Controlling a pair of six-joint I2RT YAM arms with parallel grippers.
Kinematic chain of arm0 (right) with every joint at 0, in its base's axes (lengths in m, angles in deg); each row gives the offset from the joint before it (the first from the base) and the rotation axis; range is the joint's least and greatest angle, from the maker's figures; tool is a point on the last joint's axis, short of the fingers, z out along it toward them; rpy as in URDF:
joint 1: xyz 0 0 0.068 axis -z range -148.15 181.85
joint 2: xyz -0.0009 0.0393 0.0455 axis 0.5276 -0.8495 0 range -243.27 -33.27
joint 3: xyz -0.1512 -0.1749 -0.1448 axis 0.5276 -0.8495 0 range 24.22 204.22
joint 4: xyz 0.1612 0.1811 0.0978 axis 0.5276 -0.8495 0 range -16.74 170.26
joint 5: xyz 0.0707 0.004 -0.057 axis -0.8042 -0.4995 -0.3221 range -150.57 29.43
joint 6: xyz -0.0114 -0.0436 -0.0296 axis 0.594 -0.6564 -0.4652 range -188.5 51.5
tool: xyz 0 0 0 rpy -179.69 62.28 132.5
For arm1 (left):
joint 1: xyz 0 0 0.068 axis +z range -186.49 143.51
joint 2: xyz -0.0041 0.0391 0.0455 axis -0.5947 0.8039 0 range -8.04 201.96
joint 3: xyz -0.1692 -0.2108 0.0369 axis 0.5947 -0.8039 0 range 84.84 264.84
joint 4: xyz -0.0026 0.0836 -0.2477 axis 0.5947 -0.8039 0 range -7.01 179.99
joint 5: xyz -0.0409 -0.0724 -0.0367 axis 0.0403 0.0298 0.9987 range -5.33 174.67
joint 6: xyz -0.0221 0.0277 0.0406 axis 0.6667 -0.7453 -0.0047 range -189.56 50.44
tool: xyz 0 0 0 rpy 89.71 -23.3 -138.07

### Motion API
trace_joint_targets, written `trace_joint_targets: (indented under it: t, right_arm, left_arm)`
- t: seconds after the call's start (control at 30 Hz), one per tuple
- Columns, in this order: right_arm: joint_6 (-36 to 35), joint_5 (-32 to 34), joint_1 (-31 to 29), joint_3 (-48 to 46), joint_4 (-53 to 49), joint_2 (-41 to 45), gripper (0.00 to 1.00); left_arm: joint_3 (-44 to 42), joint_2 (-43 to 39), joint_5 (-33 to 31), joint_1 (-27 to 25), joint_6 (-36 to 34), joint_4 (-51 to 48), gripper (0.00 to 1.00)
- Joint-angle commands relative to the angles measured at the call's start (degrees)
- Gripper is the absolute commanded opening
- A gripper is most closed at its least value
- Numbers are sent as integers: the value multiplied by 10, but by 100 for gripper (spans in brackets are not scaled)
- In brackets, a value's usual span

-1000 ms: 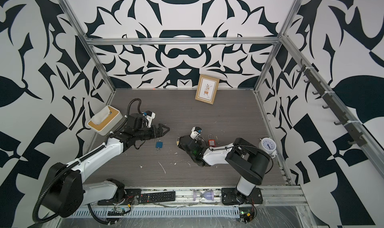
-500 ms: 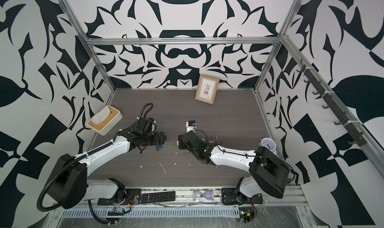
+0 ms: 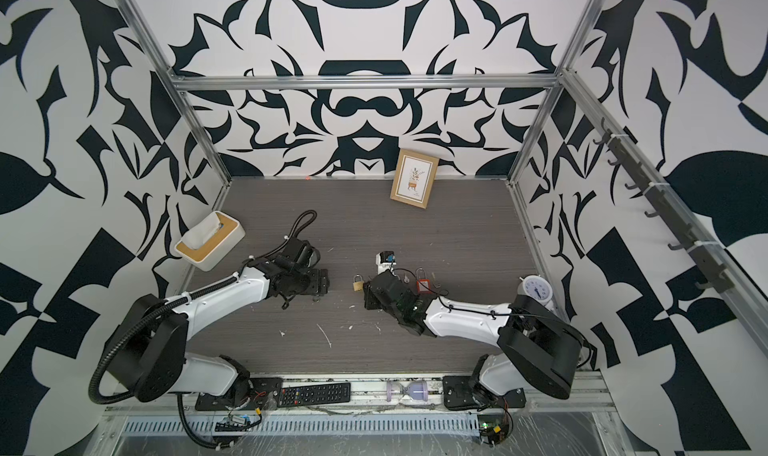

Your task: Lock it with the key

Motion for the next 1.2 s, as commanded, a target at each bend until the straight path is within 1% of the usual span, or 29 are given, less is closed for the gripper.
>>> trace_joint_targets:
  t: [0.0, 0.3, 0.5, 0.6, 0.67, 0.7, 0.77, 0.83, 0.9, 1.0, 1.17]
  right_arm:
    - [-2, -6, -3, -7, 28, 12, 36]
    - [8, -11, -3, -6, 41, -5, 36]
    - [16, -7, -2, -13, 50, 2, 36]
    - [15, -6, -2, -8, 41, 4, 36]
    - [15, -4, -2, -9, 38, 6, 36]
    - [16, -2, -2, -10, 37, 7, 36]
    - [16, -2, -2, -12, 37, 8, 36]
    - [17, 0, -2, -12, 37, 7, 36]
    - [17, 0, -2, -12, 37, 7, 36]
    - [18, -2, -2, -12, 37, 5, 36]
    - [19, 1, -1, -15, 38, 6, 36]
  left_arm:
    - [3, -6, -6, -3, -3, -16, 92]
    - [-2, -20, -5, -2, -8, -12, 92]
    - [7, 5, -5, -6, -9, -13, 89]
    - [17, 27, -11, -13, -9, -18, 86]
    - [25, 39, -23, -22, -9, -20, 80]
    - [28, 45, -25, -26, -8, -22, 80]
    - [34, 57, -25, -32, -9, -22, 74]
    - [38, 70, -25, -35, -10, -23, 70]
    - [41, 81, -25, -35, -11, -25, 63]
    - [45, 94, -21, -35, -14, -25, 60]
    - [50, 115, -36, -37, -13, -31, 59]
